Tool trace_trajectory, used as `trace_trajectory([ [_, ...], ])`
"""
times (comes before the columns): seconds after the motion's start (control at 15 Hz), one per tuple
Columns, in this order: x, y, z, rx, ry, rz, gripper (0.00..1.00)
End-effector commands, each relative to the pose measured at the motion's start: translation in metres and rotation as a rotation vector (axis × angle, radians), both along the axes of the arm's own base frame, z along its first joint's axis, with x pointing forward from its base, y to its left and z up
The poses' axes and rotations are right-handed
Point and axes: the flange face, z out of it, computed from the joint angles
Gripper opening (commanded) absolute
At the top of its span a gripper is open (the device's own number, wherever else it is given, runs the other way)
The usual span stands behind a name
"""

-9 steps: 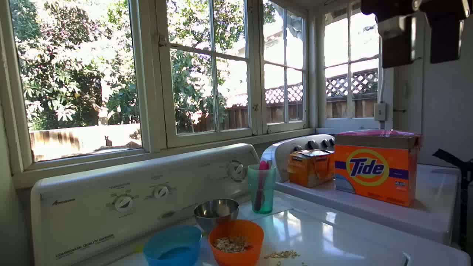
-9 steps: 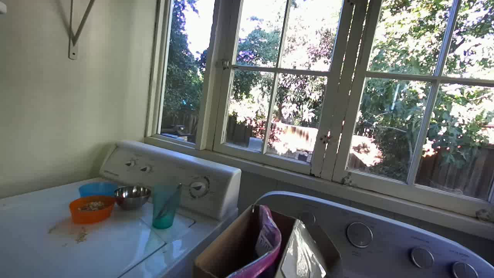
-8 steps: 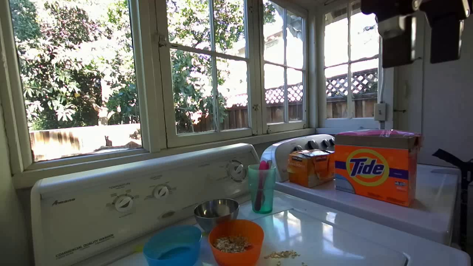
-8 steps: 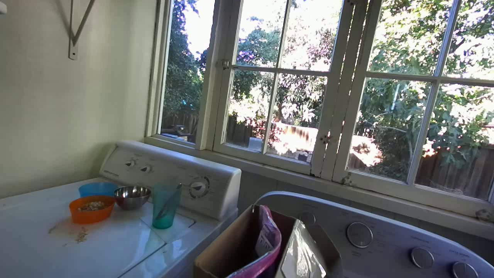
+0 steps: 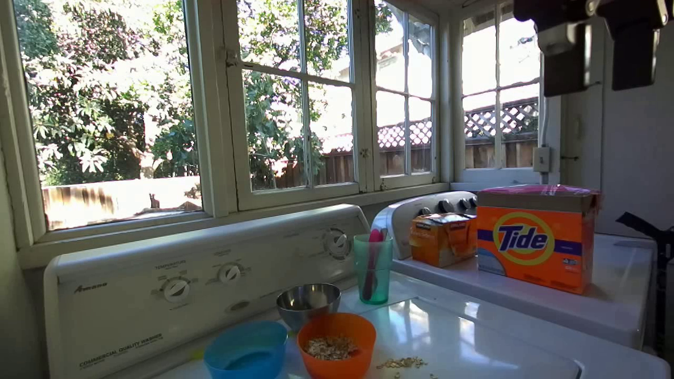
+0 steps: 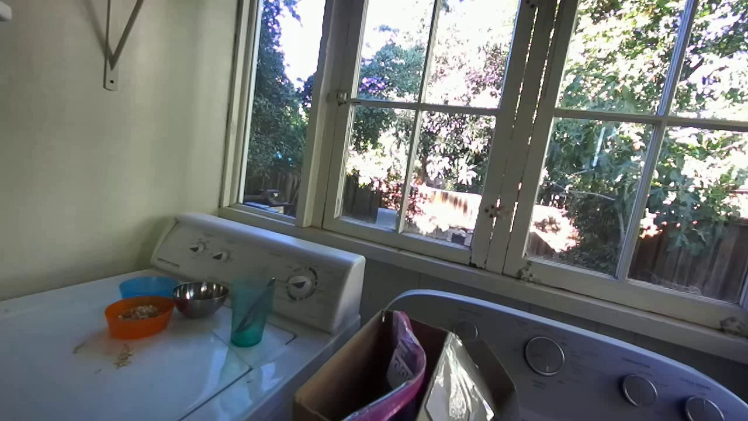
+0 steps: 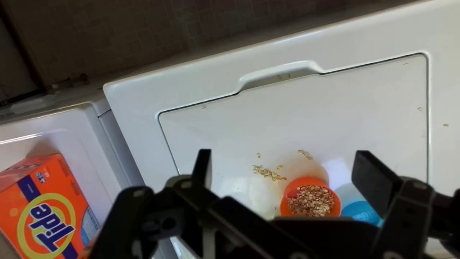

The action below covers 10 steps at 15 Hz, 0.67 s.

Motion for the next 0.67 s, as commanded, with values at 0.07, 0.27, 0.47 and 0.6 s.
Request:
trace_trajectory([
  [0.07, 0.01, -0.027, -0.009, -0.027, -0.071, -0.065, 1.0],
  [0.27, 0.032, -0.058, -0.009, -0.007, -0.185, -0.018, 1.0],
  [0.47, 0.058, -0.1, -0.016, 0.024, -0.274, 0.008, 1.0],
  [0.6, 0.081, -0.128, -0.023, 0.058, -0.319, 0.017, 1.0],
])
